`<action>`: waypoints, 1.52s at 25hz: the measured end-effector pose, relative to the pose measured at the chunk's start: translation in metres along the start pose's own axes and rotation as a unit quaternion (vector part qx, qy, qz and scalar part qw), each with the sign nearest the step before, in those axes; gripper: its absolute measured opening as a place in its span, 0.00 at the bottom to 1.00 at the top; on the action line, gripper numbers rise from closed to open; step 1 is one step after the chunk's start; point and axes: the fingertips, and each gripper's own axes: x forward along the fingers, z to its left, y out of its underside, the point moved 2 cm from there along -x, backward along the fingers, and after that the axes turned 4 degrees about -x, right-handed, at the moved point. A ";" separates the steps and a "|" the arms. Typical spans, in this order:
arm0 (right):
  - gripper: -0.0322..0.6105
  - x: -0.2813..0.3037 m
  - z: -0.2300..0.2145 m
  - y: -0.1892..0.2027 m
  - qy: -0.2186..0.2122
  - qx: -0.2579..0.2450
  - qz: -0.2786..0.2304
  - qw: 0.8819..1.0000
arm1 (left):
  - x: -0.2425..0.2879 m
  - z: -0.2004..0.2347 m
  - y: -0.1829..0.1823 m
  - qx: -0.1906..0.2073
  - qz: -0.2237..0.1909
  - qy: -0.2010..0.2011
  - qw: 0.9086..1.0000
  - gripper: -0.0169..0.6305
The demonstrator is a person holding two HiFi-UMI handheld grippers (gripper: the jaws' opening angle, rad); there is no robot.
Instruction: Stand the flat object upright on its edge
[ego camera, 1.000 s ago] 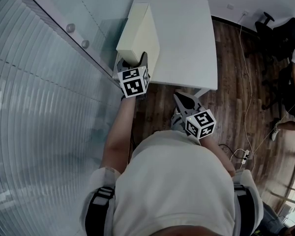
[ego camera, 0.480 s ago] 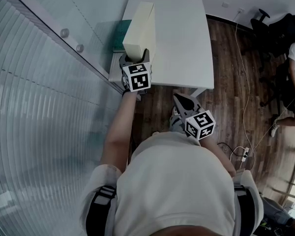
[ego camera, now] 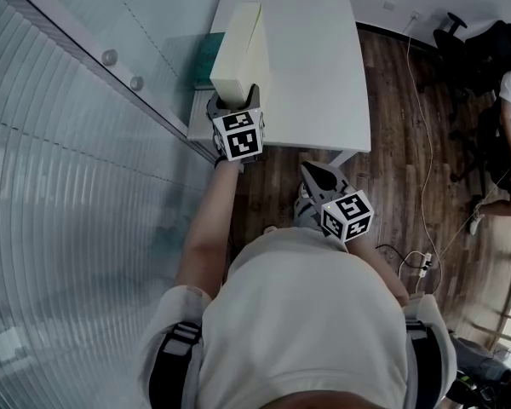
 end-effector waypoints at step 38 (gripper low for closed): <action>0.08 0.020 0.029 0.006 -0.020 -0.001 0.008 1.000 | -0.050 0.014 -0.006 -0.059 -0.029 0.033 0.997 0.60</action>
